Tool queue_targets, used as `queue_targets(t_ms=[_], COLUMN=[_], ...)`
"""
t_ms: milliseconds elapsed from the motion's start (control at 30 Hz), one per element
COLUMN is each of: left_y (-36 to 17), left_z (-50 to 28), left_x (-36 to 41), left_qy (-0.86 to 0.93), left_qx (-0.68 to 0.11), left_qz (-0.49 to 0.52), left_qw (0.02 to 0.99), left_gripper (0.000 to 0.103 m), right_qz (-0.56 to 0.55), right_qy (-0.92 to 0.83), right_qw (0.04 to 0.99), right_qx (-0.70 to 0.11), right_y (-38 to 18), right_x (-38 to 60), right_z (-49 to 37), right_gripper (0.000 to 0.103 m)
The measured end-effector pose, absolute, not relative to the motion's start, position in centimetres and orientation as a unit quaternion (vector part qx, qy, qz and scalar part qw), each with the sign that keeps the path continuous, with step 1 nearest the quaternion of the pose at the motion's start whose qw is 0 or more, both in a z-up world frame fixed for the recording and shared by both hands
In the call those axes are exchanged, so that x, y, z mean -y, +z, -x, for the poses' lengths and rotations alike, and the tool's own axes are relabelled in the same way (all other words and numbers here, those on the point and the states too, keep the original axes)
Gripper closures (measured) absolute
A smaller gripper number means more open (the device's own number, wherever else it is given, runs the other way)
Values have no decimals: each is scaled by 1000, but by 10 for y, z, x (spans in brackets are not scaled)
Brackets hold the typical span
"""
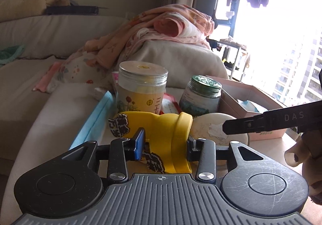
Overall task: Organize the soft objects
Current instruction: 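Grasp the beige round case with the right tool while the left tool holds the yellow cup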
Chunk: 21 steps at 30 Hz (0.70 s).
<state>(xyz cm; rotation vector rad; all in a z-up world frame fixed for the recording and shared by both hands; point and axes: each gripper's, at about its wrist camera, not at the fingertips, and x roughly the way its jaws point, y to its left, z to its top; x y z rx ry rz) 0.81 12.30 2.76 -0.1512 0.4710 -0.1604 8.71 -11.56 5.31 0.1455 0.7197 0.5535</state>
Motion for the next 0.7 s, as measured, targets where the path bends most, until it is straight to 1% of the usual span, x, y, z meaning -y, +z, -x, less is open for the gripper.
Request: queue_targets(t_ms=[100, 300, 433, 567, 633, 667, 700], left_y=[28, 28, 28, 29, 29, 29, 29], left_z=[-7, -9, -9, -10, -9, -9, -8], left_x=[-122, -120, -119, -119, -119, -120, -120], left_qy=[-76, -72, -71, -71, -71, -71, -71], left_qx=[-234, -245, -246, -248, -250, -250, -250], left_qz=[70, 67, 66, 66, 67, 67, 68], left_qw=[967, 965, 964, 964, 963, 963, 963], left_gripper=[59, 58, 58, 58, 58, 58, 58], right_qz=[-86, -150, -184, -175, -181, -180, -179], right_qy=[257, 267, 281, 277, 276, 282, 288], right_qw=[888, 870, 852, 852, 852, 855, 858], right_qx=[-371, -386, -402, -409, -406, -396, -386], right_y=[36, 21, 14, 18, 24, 30, 36], right_x=[124, 139, 137, 131, 134, 136, 137], right_z=[-94, -107, -113, -114, -110, -106, -101], right_gripper=[38, 37, 30, 29, 38, 40, 44])
